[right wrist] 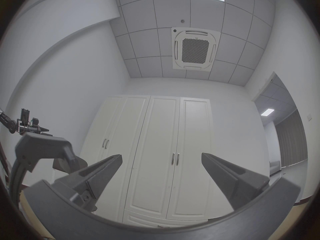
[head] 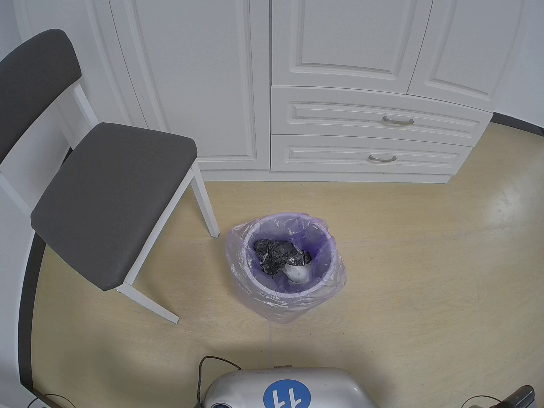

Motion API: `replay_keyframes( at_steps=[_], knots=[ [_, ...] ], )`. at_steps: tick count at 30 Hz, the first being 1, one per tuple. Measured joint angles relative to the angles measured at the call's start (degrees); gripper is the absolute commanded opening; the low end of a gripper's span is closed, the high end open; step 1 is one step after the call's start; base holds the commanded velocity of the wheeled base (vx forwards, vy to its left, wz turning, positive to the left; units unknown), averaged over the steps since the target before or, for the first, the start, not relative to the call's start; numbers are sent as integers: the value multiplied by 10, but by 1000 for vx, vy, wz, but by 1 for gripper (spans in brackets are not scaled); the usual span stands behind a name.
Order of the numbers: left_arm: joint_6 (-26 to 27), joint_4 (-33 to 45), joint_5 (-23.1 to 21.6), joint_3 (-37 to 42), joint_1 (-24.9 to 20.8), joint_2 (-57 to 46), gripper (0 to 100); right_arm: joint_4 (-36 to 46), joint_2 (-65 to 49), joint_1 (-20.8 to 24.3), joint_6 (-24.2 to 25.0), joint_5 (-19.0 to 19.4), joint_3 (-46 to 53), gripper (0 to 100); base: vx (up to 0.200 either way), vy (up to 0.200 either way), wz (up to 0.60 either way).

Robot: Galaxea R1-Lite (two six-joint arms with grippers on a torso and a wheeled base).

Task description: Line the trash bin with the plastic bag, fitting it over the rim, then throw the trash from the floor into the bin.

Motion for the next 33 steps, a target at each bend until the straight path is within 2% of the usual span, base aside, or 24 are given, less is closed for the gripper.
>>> replay_keyframes(
  at_steps=[13,21,27,33],
  knots=[
    [-4,122,-16,7,22,-111,100,30,-73,17,-19,-2,-3,100,0,0,0],
    [-12,125,14,18,30,-140,100,30,-78,19,-24,-3,17,100,0,0,0],
    [-30,134,8,33,55,-152,100,27,-79,19,-40,-7,37,100,0,0,0],
    [-38,131,2,113,74,-174,100,18,-79,19,-49,-20,81,100,0,0,0]
  ],
)
